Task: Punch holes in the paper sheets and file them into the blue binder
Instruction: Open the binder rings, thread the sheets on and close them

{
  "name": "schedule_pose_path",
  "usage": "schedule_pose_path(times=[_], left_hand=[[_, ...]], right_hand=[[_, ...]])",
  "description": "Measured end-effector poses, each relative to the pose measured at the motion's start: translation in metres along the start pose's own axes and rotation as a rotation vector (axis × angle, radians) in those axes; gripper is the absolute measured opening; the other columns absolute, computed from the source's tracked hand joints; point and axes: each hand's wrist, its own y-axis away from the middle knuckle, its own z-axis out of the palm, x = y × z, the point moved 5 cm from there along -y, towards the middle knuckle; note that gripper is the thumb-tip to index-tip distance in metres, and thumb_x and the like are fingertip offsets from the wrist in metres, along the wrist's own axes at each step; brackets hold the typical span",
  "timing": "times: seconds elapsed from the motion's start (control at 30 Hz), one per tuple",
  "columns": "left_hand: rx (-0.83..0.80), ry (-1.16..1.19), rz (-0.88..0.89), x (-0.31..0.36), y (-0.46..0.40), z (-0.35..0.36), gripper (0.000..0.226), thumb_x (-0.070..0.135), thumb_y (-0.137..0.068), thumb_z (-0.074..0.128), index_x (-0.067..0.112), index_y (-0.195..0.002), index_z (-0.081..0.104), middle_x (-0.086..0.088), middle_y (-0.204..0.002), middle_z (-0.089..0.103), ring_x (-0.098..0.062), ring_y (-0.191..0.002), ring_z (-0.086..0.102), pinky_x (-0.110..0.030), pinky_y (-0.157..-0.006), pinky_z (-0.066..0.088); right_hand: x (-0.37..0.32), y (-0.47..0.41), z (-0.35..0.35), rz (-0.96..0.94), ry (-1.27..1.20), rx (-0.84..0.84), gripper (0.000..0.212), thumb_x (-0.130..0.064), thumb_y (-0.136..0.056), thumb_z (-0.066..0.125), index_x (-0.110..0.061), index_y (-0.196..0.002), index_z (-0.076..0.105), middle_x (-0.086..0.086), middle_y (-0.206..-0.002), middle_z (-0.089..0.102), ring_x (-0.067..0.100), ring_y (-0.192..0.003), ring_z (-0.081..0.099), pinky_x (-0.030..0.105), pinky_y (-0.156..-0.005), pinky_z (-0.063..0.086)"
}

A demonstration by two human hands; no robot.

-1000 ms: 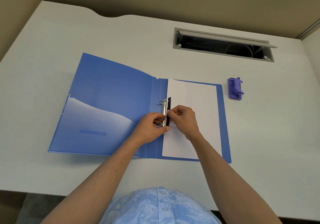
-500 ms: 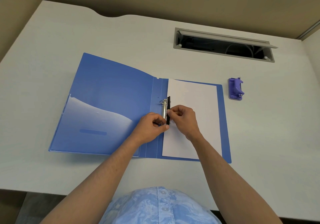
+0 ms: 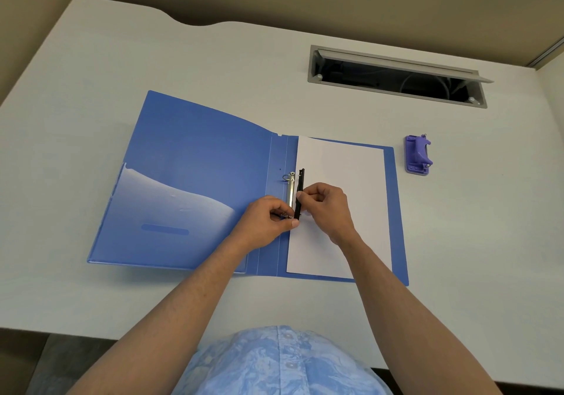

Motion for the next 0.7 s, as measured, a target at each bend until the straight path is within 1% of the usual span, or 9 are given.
schedule_pose_path(times=[0.13, 0.27, 0.4, 0.5, 0.63, 0.7], left_hand=[[0.008, 0.011, -0.013, 0.0016, 0.0007, -0.0008, 0.013, 0.021, -0.079, 0.079, 0.029, -0.08, 0.069, 0.002, -0.094, 0.067, -0.011, -0.086, 0.068, -0.023, -0.08, 0.055], [0.029, -0.002, -0.023, 0.0021, 0.0001, -0.0005, 0.01, 0.021, -0.079, 0.078, 0.026, -0.08, 0.069, 0.003, -0.091, 0.068, -0.012, -0.085, 0.068, -0.025, -0.079, 0.055], [0.027, -0.006, -0.04, 0.0014, 0.0004, 0.0008, 0.01, 0.02, -0.079, 0.079, 0.023, -0.081, 0.069, 0.001, -0.093, 0.068, -0.013, -0.084, 0.068, -0.026, -0.079, 0.056], [0.007, 0.001, -0.04, -0.0001, 0.0004, -0.0006, 0.014, 0.018, -0.077, 0.08, 0.024, -0.084, 0.07, 0.0, -0.096, 0.069, -0.013, -0.086, 0.069, -0.028, -0.083, 0.057], [-0.031, 0.071, -0.076, -0.0044, 0.001, -0.0019, 0.028, 0.011, -0.077, 0.08, 0.027, -0.096, 0.068, 0.0, -0.103, 0.071, -0.013, -0.093, 0.07, -0.029, -0.089, 0.056], [-0.022, 0.087, -0.084, -0.0056, 0.0009, -0.002, 0.029, 0.009, -0.077, 0.079, 0.026, -0.098, 0.068, 0.0, -0.102, 0.072, -0.012, -0.093, 0.07, -0.029, -0.09, 0.056]], right_hand=[[0.0007, -0.0006, -0.0004, 0.003, 0.01, 0.007, 0.012, -0.021, -0.088, 0.072, -0.009, -0.087, 0.072, 0.0, -0.072, 0.073, 0.012, -0.064, 0.067, 0.043, -0.075, 0.061], [0.0002, -0.0015, -0.0003, -0.002, 0.005, 0.004, 0.013, -0.022, -0.088, 0.071, -0.009, -0.089, 0.072, 0.001, -0.074, 0.073, 0.012, -0.065, 0.067, 0.044, -0.076, 0.061], [0.0003, -0.0023, -0.0003, -0.001, 0.009, -0.009, 0.013, -0.022, -0.088, 0.072, -0.009, -0.089, 0.073, 0.002, -0.075, 0.074, 0.016, -0.068, 0.069, 0.047, -0.077, 0.06], [0.0007, -0.0023, -0.0004, 0.0, 0.007, -0.011, 0.013, -0.021, -0.088, 0.072, -0.008, -0.088, 0.073, 0.003, -0.075, 0.074, 0.018, -0.068, 0.069, 0.048, -0.077, 0.06], [0.0023, -0.0019, 0.0, -0.004, 0.005, -0.003, 0.013, -0.023, -0.088, 0.072, -0.01, -0.088, 0.073, 0.003, -0.075, 0.074, 0.019, -0.068, 0.069, 0.049, -0.076, 0.06], [0.0024, -0.0025, 0.0001, -0.003, -0.001, 0.003, 0.013, -0.024, -0.088, 0.072, -0.011, -0.088, 0.073, 0.002, -0.074, 0.074, 0.017, -0.068, 0.069, 0.049, -0.076, 0.06]])
